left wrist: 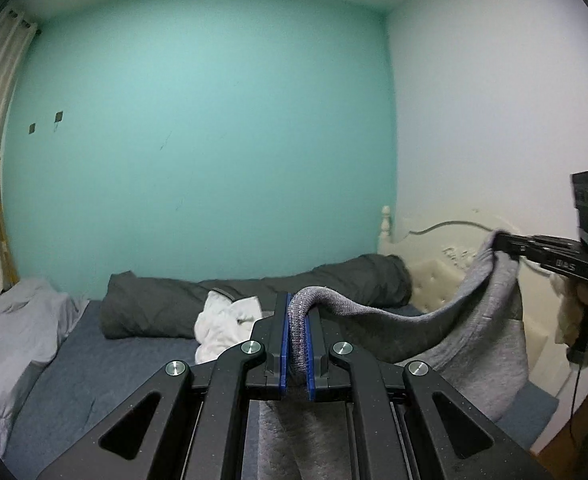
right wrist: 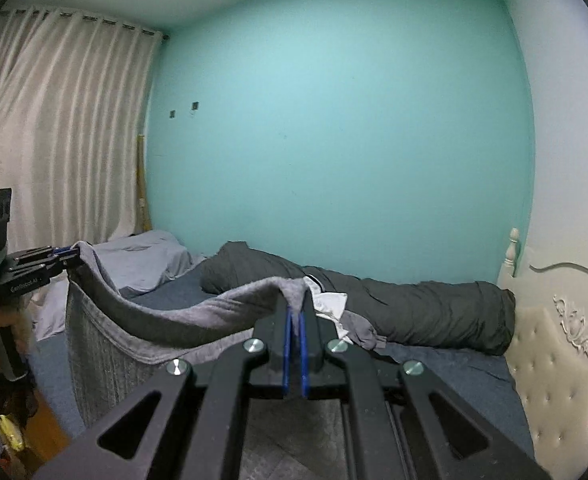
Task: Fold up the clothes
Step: 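Lift the grey sweatshirt with both grippers, spreading it between them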
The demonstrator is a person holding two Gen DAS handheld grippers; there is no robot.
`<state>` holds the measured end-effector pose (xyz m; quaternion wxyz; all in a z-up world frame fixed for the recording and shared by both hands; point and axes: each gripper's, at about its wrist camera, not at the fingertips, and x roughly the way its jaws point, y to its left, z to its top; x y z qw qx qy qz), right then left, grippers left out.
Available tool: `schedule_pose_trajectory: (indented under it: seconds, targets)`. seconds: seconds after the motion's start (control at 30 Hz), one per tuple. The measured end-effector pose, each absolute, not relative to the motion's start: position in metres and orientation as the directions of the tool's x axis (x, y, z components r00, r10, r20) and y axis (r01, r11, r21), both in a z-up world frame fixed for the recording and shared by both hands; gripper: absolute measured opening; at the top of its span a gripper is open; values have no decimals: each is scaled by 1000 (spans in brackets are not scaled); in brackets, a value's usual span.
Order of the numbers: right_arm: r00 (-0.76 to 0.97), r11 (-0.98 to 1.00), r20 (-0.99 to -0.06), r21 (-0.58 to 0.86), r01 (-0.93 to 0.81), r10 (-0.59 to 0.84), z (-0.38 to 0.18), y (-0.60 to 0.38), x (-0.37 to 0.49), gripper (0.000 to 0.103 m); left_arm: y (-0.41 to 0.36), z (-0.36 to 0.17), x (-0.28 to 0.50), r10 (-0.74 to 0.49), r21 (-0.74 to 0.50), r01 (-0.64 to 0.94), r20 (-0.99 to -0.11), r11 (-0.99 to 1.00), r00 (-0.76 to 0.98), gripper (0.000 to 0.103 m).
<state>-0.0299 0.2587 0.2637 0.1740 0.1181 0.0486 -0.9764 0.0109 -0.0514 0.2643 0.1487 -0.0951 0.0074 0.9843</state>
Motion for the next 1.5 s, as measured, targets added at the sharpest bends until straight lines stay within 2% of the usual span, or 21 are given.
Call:
schedule_pose_trajectory:
  seconds: [0.13, 0.23, 0.6, 0.77, 1.0, 1.13, 1.2, 1.23, 1.3, 1.4, 1.5]
  targets:
    - [-891, -928, -297, -40, 370, -342, 262, 264, -26, 3, -43, 253, 18, 289, 9, -297, -214, -955, -933, 6]
    - [-875, -933, -360, -33, 358, -323, 235, 265, -38, 3, -36, 224, 6, 290, 14, -305, -270, -952, -918, 6]
    - [-730, -933, -594, 109, 343, -338, 46, 269, -144, 3, -16, 65, -87, 259, -18, -292, -518, -956, -815, 6]
    - [-666, -933, -661, 166, 319, -346, -27, 270, -195, 3, -20, -2, -132, 240, -44, -267, -596, -963, -767, 6]
    - [-606, -929, -706, 250, 273, -367, -112, 279, -262, 4, -31, -70, -193, 238, -89, -241, -665, -966, -708, 6]
    - [-594, -936, -723, 273, 222, -352, -146, 287, -297, 13, -33, -102, -224, 239, -110, -227, -691, -968, -683, 6]
    - [-603, -946, -729, 257, 198, -324, -161, 294, -308, 33, -33, -115, -237, 239, -110, -230, -701, -967, -672, 6]
    - [-612, -947, -723, 257, 194, -322, -167, 299, -310, 37, -33, -121, -242, 240, -113, -229, -706, -967, -667, 6]
    - [-625, -947, -712, 265, 181, -319, -179, 313, -313, 57, -33, -133, -252, 242, -120, -226, -715, -967, -656, 6]
    - [-615, -942, -714, 267, 202, -334, -199, 325, -314, 59, -33, -149, -264, 244, -129, -220, -724, -967, -645, 6]
    - [-567, -945, -761, 197, 262, -316, -219, 315, -315, 59, -35, -162, -271, 249, -145, -212, -731, -966, -635, 6]
